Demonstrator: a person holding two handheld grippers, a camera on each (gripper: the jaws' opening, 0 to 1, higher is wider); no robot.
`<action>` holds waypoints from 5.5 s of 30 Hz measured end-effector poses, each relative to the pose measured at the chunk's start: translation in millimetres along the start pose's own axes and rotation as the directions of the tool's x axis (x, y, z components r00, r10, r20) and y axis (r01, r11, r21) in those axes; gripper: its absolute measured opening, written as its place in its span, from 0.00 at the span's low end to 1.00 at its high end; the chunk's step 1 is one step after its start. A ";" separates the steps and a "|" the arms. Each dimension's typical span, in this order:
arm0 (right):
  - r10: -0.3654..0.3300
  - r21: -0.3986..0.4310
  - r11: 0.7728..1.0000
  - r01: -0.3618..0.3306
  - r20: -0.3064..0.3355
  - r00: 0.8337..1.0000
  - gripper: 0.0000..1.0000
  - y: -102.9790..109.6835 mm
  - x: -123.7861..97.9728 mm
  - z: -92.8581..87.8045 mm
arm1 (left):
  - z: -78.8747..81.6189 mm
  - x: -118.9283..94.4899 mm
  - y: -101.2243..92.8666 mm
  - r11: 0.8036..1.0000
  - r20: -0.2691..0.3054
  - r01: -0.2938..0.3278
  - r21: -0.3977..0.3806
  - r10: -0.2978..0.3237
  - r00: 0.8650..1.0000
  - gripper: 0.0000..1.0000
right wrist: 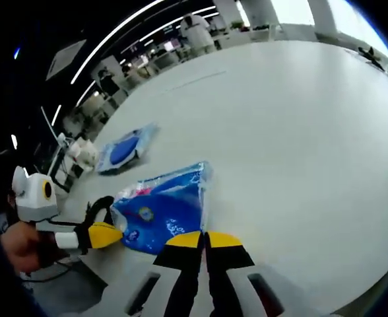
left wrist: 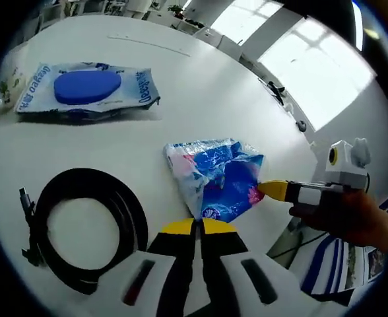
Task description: Arrange the tabletop items into an orderly group along one side of the table until the central work area is clear of visible clutter.
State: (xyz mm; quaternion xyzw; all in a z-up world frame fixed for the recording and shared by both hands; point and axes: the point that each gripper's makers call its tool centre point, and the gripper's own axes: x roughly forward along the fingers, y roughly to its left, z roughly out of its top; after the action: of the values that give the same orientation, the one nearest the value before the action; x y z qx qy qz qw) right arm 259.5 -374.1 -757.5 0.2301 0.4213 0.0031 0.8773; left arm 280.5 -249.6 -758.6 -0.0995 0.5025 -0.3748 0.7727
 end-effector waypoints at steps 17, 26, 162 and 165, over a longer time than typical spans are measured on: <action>-0.053 0.096 0.994 0.049 0.045 0.998 0.00 -16.3 1.5 17.7 | -4.4 -14.3 2.7 0.999 0.013 0.039 0.003 -0.039 0.999 0.06; -0.063 0.126 0.991 0.055 0.064 0.996 0.00 -21.3 15.5 42.9 | -12.2 -29.7 16.1 1.000 0.013 0.014 0.024 -0.015 1.000 0.05; 0.170 -0.575 0.744 -0.340 -0.330 0.929 0.22 183.8 94.1 -10.8 | -34.9 -91.2 92.2 0.910 0.147 -0.119 -0.398 0.191 0.970 0.07; 0.120 -0.651 0.684 -0.328 -0.344 0.931 0.22 179.5 95.0 -14.4 | -35.1 -90.1 91.2 0.909 0.148 -0.113 -0.401 0.186 0.971 0.07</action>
State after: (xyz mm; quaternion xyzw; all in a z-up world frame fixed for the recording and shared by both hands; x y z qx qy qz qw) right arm 343.9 -188.9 -762.4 -0.0710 0.4736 0.3021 0.8243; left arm 275.0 -116.8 -760.4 -0.2463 0.5001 -0.1960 0.8067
